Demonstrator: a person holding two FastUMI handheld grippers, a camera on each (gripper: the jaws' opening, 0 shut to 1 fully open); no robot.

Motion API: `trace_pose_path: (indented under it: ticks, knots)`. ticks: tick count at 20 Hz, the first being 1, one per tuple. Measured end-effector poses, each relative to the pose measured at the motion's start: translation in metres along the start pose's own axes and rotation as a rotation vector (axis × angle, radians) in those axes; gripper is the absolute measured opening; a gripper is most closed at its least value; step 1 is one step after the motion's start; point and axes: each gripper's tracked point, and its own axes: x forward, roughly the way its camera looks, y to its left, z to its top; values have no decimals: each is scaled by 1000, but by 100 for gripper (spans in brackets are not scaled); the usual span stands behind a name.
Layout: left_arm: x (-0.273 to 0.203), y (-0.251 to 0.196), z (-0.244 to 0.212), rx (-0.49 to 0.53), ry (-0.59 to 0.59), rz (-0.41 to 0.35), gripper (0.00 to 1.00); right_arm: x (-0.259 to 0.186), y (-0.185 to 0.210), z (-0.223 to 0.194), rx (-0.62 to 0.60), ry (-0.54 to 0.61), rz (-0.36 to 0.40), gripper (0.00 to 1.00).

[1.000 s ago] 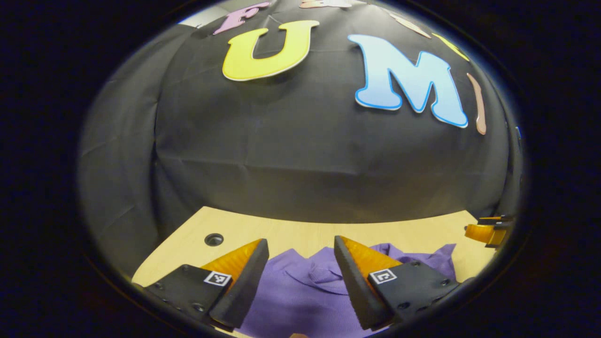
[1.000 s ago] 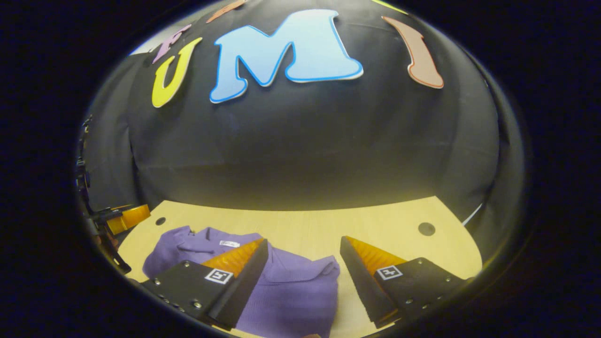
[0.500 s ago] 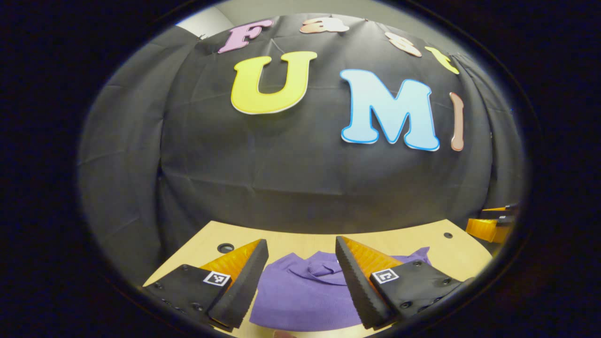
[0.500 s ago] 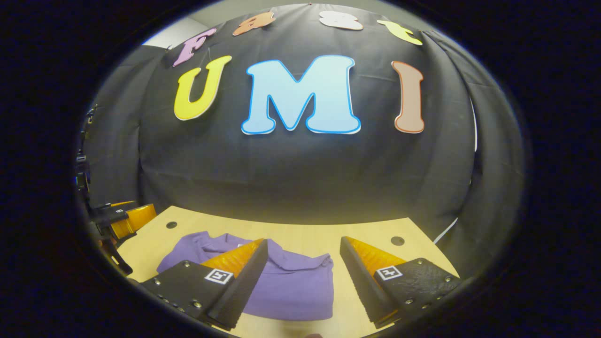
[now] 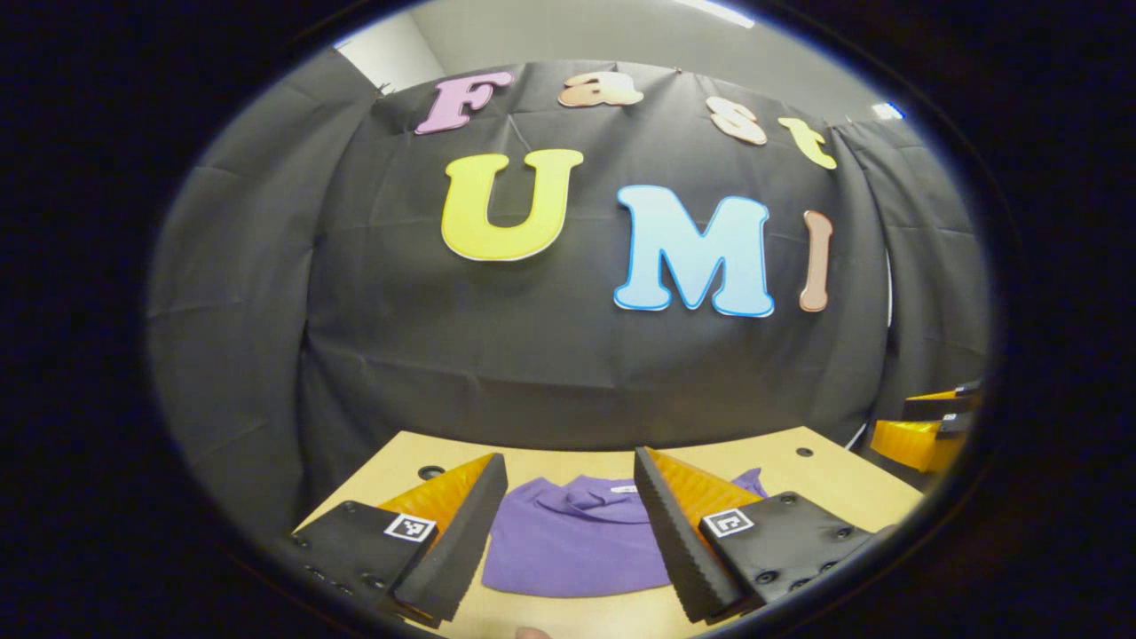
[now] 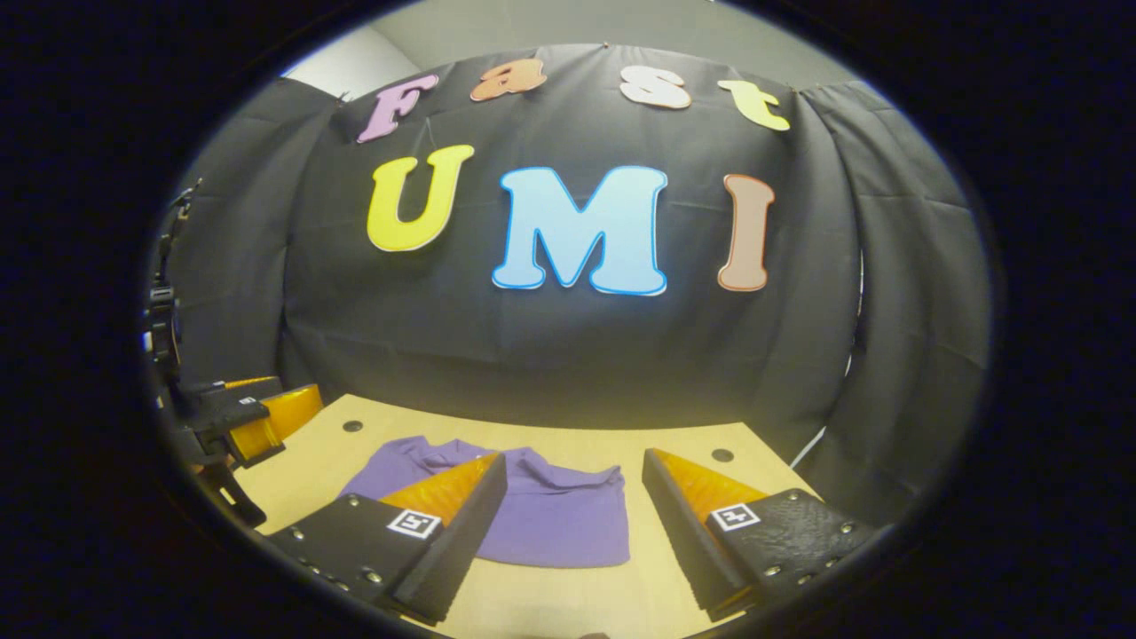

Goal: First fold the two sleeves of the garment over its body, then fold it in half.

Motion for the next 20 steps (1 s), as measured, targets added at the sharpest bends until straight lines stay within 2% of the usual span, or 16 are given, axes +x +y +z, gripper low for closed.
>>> trace_pose_path:
  ticks: [1,2,3,11,15,20]
  knots:
    - [-8,-6,1,8,-5,-3,94,-5,0,1,5,-10,5,94]
    - [-16,-11,3,17,-11,-8,94,-9,0,5,9,-23,11,89]
    - [-25,-15,5,27,-17,-9,94,-15,-2,7,9,-32,17,93]
    - [-68,-46,19,-10,-46,39,94,-43,-37,15,-60,-92,11,93]
    - [-74,-45,29,-12,-62,61,94,-44,-43,12,-76,-110,10,93]
    - [-77,-45,33,-3,-82,55,94,-45,-42,8,-26,-111,20,93]
